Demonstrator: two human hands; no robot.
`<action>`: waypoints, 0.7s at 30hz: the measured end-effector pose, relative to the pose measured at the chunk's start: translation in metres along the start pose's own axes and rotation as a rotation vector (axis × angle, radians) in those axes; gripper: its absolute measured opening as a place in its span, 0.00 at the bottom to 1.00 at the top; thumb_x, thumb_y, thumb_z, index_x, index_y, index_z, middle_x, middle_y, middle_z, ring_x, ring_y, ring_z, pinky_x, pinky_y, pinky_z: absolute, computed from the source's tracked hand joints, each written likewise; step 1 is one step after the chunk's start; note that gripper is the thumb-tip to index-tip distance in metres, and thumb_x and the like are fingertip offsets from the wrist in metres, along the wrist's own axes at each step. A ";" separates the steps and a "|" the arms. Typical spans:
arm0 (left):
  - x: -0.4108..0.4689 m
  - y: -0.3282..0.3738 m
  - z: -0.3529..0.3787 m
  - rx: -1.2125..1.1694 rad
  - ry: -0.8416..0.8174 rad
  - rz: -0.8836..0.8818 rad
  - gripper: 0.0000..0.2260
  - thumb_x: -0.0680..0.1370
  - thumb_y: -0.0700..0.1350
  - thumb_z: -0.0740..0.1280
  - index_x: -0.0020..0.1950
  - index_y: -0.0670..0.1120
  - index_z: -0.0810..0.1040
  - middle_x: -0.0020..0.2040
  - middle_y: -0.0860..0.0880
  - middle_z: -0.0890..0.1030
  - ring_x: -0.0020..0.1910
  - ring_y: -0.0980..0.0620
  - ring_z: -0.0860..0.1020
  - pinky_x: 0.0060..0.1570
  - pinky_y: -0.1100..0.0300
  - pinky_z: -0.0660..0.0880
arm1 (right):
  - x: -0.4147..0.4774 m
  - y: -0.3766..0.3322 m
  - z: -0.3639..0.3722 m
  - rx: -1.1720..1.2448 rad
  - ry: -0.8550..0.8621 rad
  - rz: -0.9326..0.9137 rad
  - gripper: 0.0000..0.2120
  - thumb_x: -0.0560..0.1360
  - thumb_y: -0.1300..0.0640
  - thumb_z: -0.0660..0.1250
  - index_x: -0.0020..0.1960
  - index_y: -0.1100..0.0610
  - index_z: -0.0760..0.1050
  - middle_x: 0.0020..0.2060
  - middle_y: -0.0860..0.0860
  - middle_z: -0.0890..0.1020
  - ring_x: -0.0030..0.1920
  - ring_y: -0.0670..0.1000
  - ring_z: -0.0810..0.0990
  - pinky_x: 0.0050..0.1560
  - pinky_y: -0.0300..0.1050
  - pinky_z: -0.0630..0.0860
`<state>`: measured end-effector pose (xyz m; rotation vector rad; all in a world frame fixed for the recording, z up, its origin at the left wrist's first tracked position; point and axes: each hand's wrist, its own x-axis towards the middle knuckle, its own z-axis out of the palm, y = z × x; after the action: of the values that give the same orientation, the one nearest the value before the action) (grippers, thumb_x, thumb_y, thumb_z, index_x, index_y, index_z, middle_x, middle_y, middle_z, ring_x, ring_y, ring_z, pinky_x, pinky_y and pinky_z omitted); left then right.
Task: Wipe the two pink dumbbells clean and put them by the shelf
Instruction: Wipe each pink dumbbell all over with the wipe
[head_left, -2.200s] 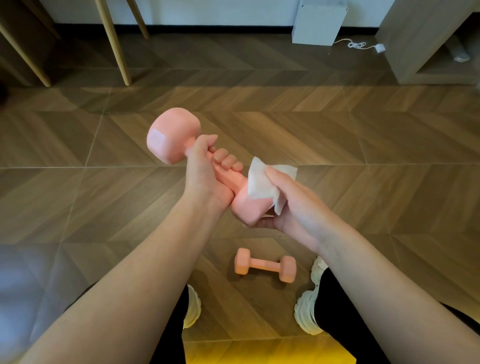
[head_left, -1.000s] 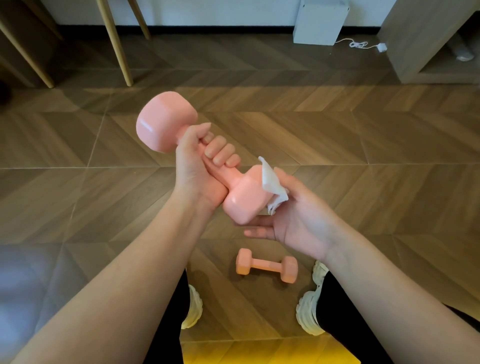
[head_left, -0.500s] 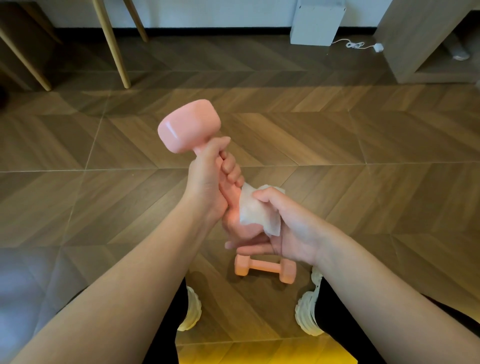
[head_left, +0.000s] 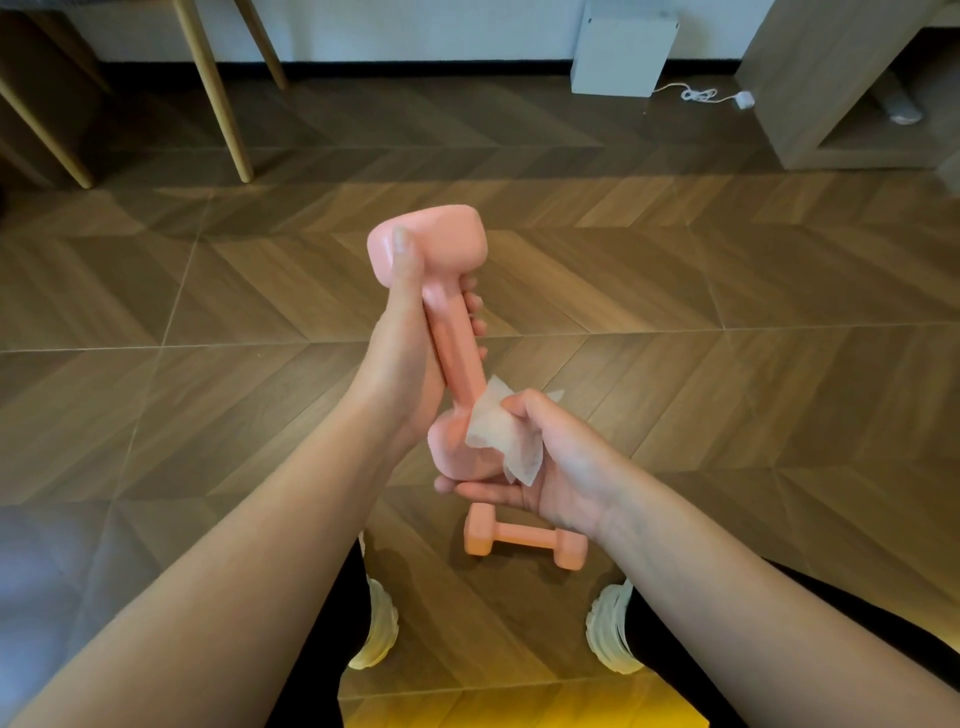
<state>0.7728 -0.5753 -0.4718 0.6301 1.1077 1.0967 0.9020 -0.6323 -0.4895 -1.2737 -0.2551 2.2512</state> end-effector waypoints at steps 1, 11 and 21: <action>-0.001 0.001 0.001 -0.002 -0.006 -0.009 0.30 0.80 0.69 0.50 0.47 0.44 0.77 0.37 0.50 0.75 0.35 0.52 0.74 0.42 0.56 0.73 | 0.002 0.000 -0.002 0.000 0.011 -0.003 0.16 0.81 0.57 0.55 0.64 0.63 0.72 0.55 0.63 0.82 0.52 0.70 0.83 0.46 0.55 0.84; -0.006 0.002 0.004 0.031 0.022 0.028 0.32 0.79 0.70 0.45 0.40 0.45 0.74 0.32 0.50 0.73 0.29 0.53 0.71 0.33 0.58 0.70 | 0.015 0.005 -0.003 0.010 0.024 0.017 0.15 0.82 0.56 0.59 0.66 0.61 0.70 0.62 0.66 0.78 0.54 0.70 0.82 0.44 0.58 0.84; -0.007 -0.002 0.007 0.064 -0.068 0.019 0.34 0.74 0.72 0.46 0.36 0.43 0.73 0.30 0.47 0.70 0.29 0.51 0.67 0.32 0.58 0.67 | 0.020 0.013 -0.002 -0.075 0.171 -0.030 0.10 0.82 0.53 0.60 0.58 0.59 0.72 0.58 0.65 0.81 0.52 0.68 0.83 0.36 0.53 0.84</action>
<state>0.7799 -0.5820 -0.4684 0.7243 1.0832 1.0517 0.8910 -0.6322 -0.5108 -1.4817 -0.2952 2.1098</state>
